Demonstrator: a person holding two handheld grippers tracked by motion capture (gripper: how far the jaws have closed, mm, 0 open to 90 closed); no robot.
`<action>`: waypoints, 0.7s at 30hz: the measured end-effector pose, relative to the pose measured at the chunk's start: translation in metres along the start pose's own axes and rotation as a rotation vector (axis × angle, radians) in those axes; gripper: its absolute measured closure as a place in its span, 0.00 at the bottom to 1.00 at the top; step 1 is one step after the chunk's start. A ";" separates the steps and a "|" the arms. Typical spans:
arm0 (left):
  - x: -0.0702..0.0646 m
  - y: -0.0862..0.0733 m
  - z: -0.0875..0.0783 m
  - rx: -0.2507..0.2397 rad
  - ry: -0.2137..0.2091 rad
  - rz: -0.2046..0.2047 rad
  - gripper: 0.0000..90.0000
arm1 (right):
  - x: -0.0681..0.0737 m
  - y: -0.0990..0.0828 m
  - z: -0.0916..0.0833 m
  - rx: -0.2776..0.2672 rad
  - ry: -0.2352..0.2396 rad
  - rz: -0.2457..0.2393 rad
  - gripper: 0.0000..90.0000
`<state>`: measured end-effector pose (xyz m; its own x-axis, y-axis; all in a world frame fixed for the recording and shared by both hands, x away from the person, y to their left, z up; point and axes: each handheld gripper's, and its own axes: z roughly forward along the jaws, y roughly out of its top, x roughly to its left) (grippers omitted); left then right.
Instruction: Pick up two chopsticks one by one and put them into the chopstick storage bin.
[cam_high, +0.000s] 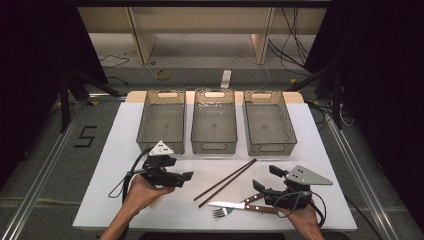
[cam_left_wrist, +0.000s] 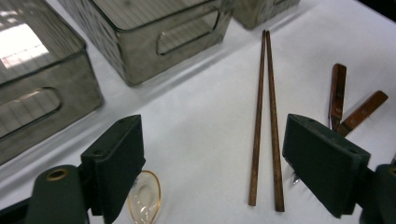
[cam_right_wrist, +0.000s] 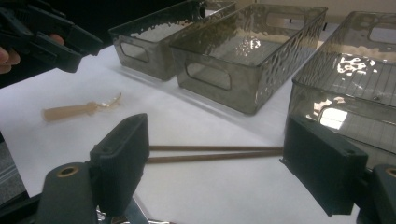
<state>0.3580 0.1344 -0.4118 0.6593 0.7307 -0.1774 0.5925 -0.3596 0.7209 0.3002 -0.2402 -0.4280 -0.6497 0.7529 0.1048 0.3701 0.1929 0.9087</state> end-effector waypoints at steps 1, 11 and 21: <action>-0.002 0.002 0.003 0.023 0.005 0.009 0.23 | 0.000 0.000 0.000 0.006 0.000 0.001 0.26; -0.019 0.018 0.034 0.182 -0.032 0.066 0.31 | 0.000 -0.001 0.002 0.031 0.008 0.004 0.27; -0.030 0.020 0.061 0.295 -0.033 0.120 0.41 | 0.001 -0.001 0.004 0.046 0.024 -0.008 0.27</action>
<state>0.3783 0.0705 -0.4328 0.7446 0.6551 -0.1281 0.6149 -0.5985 0.5135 0.3011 -0.2370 -0.4305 -0.6683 0.7361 0.1072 0.3942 0.2282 0.8902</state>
